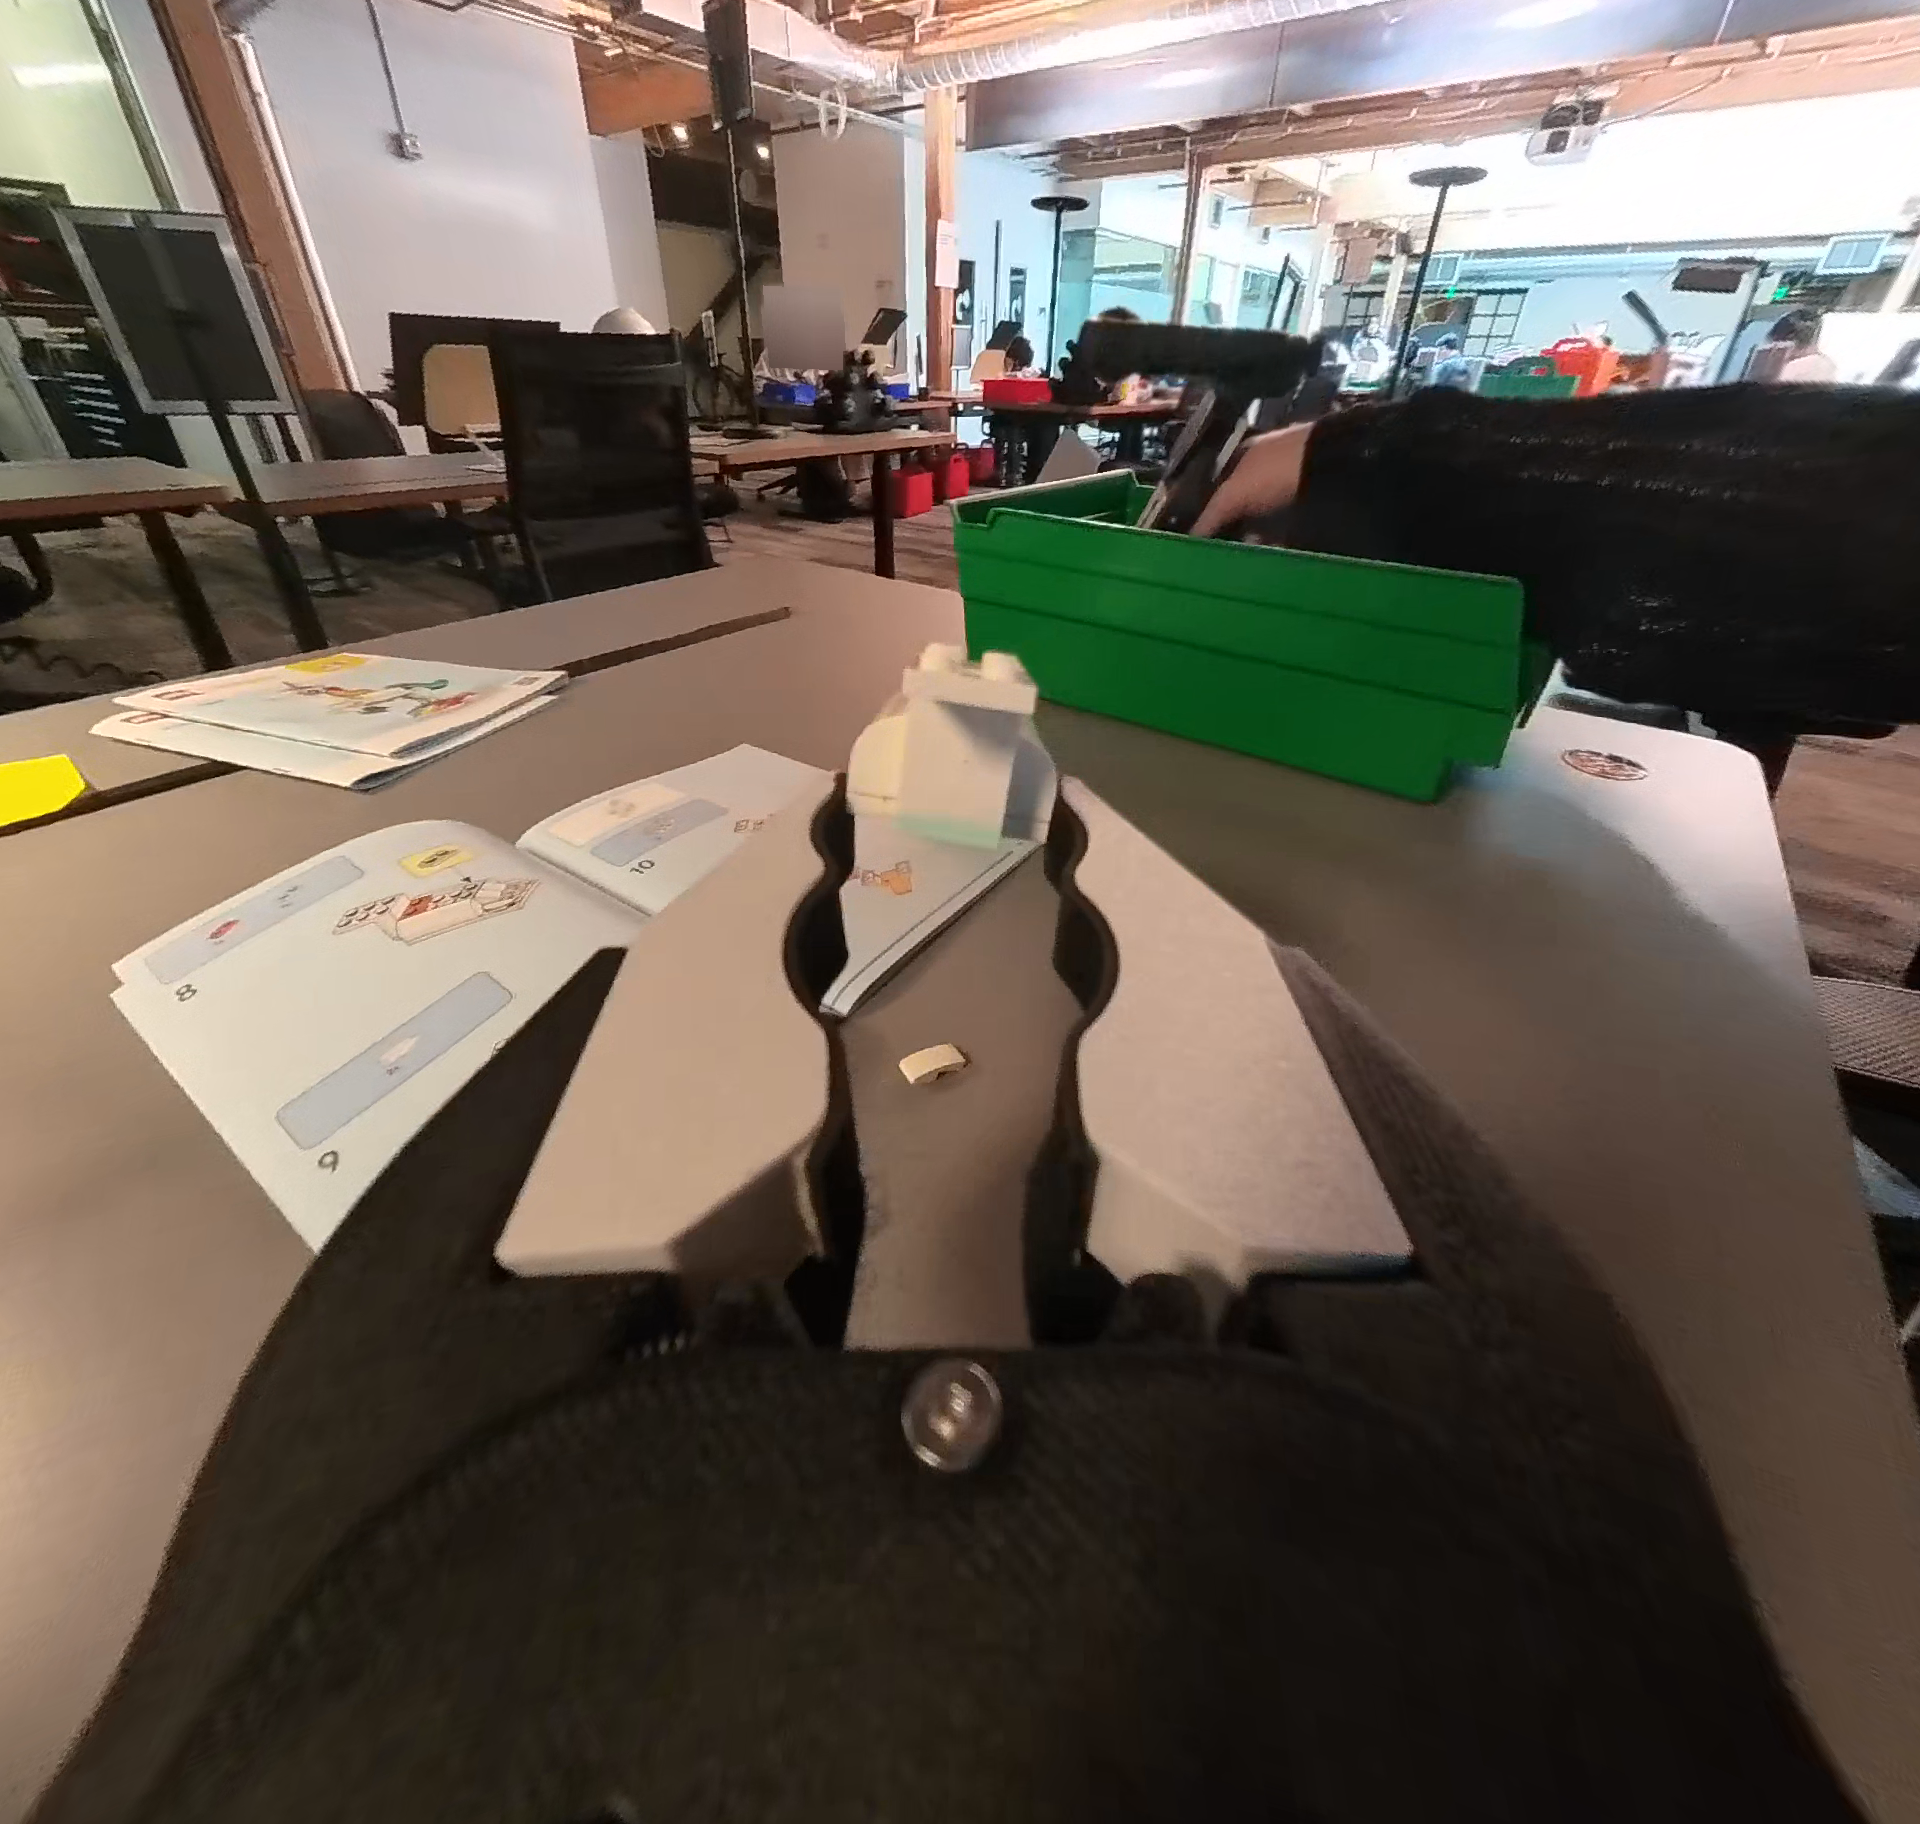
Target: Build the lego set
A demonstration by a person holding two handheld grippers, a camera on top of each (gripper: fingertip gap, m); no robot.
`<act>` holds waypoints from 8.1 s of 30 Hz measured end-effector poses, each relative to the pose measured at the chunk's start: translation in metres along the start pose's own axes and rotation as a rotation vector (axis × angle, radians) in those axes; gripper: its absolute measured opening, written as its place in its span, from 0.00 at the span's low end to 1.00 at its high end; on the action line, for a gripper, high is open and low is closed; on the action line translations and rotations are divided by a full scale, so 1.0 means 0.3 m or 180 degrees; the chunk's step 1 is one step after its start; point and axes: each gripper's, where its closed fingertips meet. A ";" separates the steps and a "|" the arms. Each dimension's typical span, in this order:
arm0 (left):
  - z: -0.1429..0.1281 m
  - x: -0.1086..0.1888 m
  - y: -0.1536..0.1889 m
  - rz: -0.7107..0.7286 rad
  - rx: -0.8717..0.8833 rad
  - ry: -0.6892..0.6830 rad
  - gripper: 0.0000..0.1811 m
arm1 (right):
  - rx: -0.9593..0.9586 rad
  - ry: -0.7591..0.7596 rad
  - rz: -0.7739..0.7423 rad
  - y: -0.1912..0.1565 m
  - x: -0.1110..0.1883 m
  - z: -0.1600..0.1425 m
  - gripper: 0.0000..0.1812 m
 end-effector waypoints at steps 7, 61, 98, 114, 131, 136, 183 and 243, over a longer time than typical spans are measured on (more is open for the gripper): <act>-0.008 -0.006 -0.005 0.0070 -0.0058 -0.0058 0.19 | 0.0255 0.0282 -0.0013 -0.011 0.045 0.049 0.04; 0.059 0.140 -0.195 -0.0537 -0.0469 0.0092 0.20 | 0.2475 0.0411 0.2199 -1.461 -0.008 0.111 0.15; 0.087 0.186 -0.190 -0.0856 0.0129 0.0170 0.19 | 0.2866 0.1239 0.3094 -1.629 0.094 0.138 0.04; 0.108 0.199 -0.171 -0.1236 0.0709 0.0306 0.20 | 0.2365 0.1393 0.3033 -1.660 0.322 0.459 0.03; 0.104 0.199 -0.160 -0.1336 0.0715 0.0286 0.20 | 0.2438 0.1351 0.2987 -1.656 0.322 0.445 0.05; 0.107 0.202 -0.153 -0.1373 0.0697 0.0294 0.19 | 0.2539 0.1401 0.2950 -1.662 0.328 0.443 0.05; 0.077 0.187 -0.153 -0.1324 0.1076 0.0105 0.19 | 0.4533 0.2801 -0.2095 -1.606 0.201 0.526 0.21; 0.097 0.194 -0.176 -0.1384 0.1208 0.0132 0.24 | 0.4076 0.3228 -0.1355 -1.543 0.192 0.525 0.12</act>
Point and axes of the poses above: each gripper's, where its closed fingertips meet, x back along the fingers, z out of its top, y = z × x across the jaws, and after that the axes turned 6 degrees about y, right-handed
